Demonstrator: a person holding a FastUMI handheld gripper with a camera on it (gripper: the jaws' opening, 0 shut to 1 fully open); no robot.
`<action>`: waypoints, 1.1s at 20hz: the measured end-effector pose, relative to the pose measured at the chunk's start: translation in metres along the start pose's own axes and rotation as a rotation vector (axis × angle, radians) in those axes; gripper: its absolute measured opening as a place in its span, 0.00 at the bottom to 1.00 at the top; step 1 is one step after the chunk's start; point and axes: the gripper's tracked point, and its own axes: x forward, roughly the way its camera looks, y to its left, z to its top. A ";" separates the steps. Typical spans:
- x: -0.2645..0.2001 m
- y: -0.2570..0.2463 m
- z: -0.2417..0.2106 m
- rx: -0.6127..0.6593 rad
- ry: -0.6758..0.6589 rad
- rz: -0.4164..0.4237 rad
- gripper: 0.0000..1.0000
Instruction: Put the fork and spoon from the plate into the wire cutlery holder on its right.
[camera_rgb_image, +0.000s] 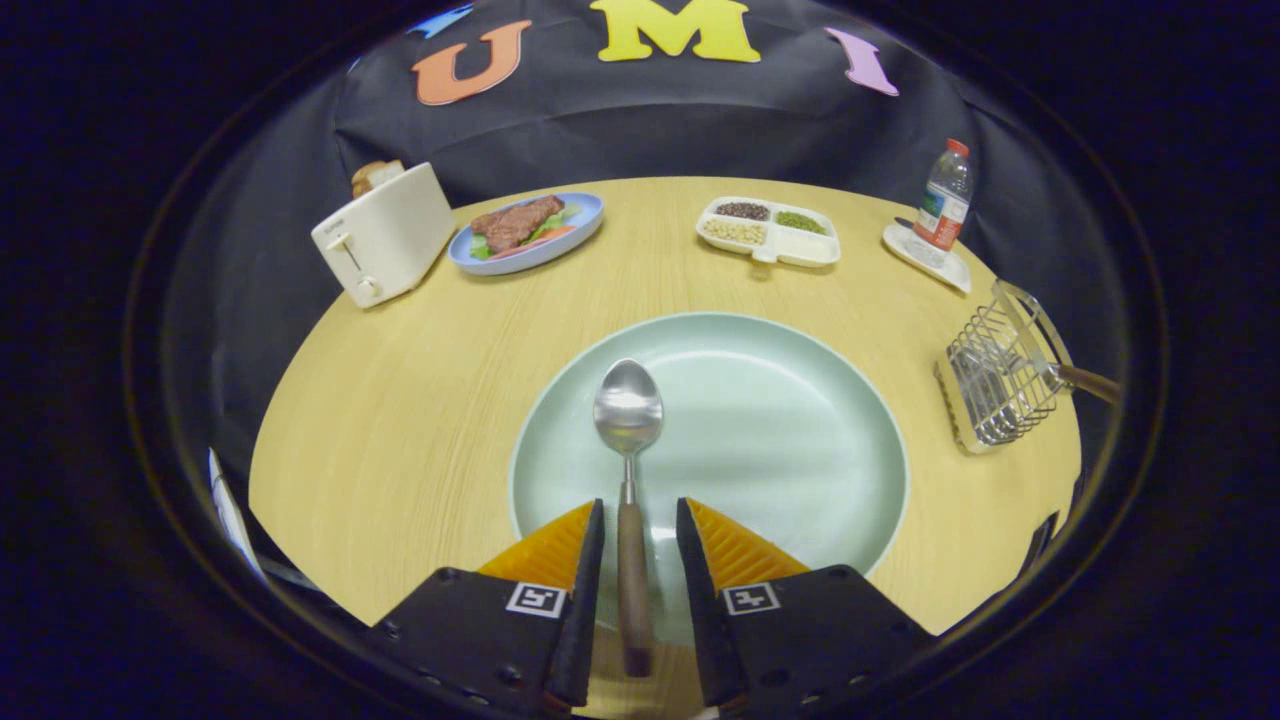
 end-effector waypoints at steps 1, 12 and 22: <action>-0.002 0.005 -0.002 0.002 0.011 0.004 0.26; -0.046 -0.011 0.013 -0.009 -0.041 0.046 0.03; -0.109 -0.086 0.045 0.056 -0.172 0.025 0.03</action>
